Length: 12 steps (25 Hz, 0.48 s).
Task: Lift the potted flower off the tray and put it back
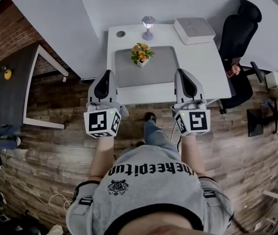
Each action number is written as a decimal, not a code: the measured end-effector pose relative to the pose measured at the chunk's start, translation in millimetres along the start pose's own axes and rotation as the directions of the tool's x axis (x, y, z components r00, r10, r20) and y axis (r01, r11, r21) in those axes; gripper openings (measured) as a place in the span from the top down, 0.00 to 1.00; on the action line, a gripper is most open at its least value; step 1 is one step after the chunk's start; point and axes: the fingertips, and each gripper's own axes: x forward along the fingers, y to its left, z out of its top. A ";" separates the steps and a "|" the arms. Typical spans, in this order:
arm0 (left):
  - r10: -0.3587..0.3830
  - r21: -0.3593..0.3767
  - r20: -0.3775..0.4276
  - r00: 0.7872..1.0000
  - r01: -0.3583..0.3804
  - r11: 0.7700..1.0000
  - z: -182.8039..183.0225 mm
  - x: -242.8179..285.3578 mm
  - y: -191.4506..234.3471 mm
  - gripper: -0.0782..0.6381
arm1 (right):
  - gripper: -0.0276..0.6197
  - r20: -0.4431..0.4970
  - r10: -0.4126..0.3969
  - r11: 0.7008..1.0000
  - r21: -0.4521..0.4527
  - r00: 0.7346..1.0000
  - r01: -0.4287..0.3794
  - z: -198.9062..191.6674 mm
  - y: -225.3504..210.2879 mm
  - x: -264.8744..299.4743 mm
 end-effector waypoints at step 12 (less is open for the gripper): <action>-0.013 -0.004 0.007 1.000 0.013 1.000 2.2 -11.1 -6.9 0.88 | 0.95 0.003 0.004 1.000 -0.001 1.000 -0.004 3.7 4.9 -11.8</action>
